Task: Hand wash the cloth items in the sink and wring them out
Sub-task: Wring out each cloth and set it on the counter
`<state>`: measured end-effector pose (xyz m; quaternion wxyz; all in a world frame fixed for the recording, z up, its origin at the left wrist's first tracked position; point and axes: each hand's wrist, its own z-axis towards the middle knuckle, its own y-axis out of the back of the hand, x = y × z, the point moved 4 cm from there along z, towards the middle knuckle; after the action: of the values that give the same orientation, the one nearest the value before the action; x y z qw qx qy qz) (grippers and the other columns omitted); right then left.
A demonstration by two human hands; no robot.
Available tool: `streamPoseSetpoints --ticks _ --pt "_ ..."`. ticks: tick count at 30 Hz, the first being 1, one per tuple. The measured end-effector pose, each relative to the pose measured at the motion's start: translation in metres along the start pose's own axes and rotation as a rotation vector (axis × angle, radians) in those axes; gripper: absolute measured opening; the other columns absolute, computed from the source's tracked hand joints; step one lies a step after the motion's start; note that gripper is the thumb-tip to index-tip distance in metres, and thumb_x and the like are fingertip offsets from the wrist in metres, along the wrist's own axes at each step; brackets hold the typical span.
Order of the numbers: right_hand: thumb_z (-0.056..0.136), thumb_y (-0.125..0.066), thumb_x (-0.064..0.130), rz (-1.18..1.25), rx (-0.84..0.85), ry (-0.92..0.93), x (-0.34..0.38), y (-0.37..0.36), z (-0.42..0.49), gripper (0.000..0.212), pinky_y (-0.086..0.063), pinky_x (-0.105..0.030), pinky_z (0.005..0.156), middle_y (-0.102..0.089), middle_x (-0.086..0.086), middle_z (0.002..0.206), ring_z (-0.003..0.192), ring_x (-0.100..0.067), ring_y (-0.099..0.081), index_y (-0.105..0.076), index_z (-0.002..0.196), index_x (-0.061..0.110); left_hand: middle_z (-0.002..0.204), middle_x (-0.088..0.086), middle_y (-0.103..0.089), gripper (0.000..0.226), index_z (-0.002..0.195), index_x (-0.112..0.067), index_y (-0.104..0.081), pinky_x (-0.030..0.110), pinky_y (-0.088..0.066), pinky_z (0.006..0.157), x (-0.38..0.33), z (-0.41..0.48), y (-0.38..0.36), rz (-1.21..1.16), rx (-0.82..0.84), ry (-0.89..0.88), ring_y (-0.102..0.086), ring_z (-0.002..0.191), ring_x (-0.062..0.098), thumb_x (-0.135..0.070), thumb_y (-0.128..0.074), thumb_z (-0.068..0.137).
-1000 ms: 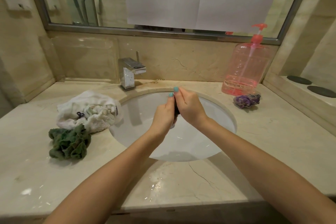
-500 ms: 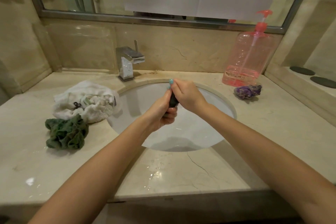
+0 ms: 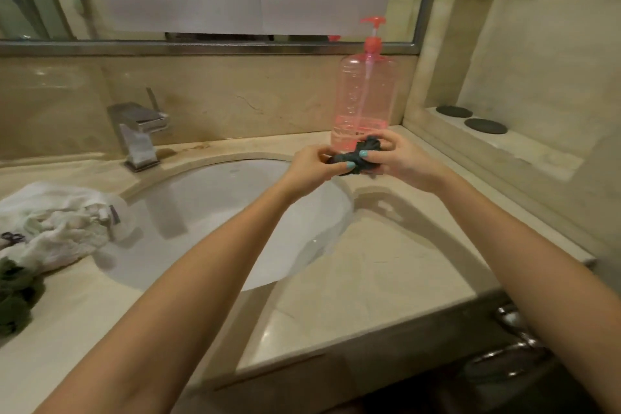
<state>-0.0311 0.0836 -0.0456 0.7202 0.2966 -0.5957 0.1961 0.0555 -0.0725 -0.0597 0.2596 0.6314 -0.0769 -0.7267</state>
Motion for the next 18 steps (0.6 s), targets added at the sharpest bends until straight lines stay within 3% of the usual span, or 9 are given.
streamPoseSetpoints --ticks 1,5,9,13,18 --pt "0.086 -0.066 -0.001 -0.021 0.008 -0.008 -0.002 0.010 -0.002 0.040 -0.056 -0.042 0.086 -0.060 -0.024 0.114 0.095 -0.034 -0.066 -0.054 0.125 0.003 0.091 0.001 -0.070 0.027 0.105 -0.013 -0.069 0.031 -0.052 0.079 -0.002 0.007 -0.009 0.024 -0.011 -0.022 -0.061 0.083 0.015 -0.028 -0.075 0.084" --pt "0.086 -0.068 0.000 -0.320 -0.099 -0.040 -0.022 0.052 0.003 0.033 -0.054 -0.019 0.076 -0.062 -0.017 0.115 0.100 -0.024 -0.062 -0.059 0.116 0.010 0.099 0.003 -0.071 0.033 0.110 -0.013 -0.072 0.034 -0.052 0.081 0.001 0.036 -0.051 0.188 -0.046 -0.037 -0.063 0.091 0.019 -0.031 -0.076 0.082" --pt "0.086 -0.071 0.012 -0.517 -0.135 -0.067 -0.050 0.068 0.012 0.030 -0.041 -0.023 0.083 -0.063 -0.008 0.114 0.104 -0.021 -0.059 -0.061 0.113 0.022 0.102 0.006 -0.070 0.034 0.110 -0.012 -0.071 0.038 -0.051 0.081 0.012 0.048 -0.079 0.302 -0.062 -0.006 -0.062 0.093 0.024 -0.034 -0.073 0.084" --pt "0.089 -0.068 0.028 -0.660 -0.208 -0.024 -0.052 0.064 0.010 0.043 -0.034 -0.021 0.090 -0.055 0.003 0.121 0.110 -0.011 -0.049 -0.058 0.131 0.022 0.098 0.008 -0.071 0.034 0.106 -0.009 -0.072 0.041 -0.052 0.081 0.017 0.048 -0.080 0.293 -0.082 0.007 -0.063 0.090 0.025 -0.035 -0.073 0.084" --pt "0.087 -0.067 0.036 -0.824 -0.259 0.181 -0.033 0.029 0.010 0.038 -0.034 -0.035 0.103 -0.058 0.000 0.127 0.122 -0.023 -0.043 -0.064 0.122 0.022 0.115 0.003 -0.059 0.047 0.124 -0.009 -0.062 0.031 -0.044 0.091 0.009 0.029 -0.030 0.335 -0.096 -0.080 -0.054 0.105 0.017 -0.033 -0.073 0.085"
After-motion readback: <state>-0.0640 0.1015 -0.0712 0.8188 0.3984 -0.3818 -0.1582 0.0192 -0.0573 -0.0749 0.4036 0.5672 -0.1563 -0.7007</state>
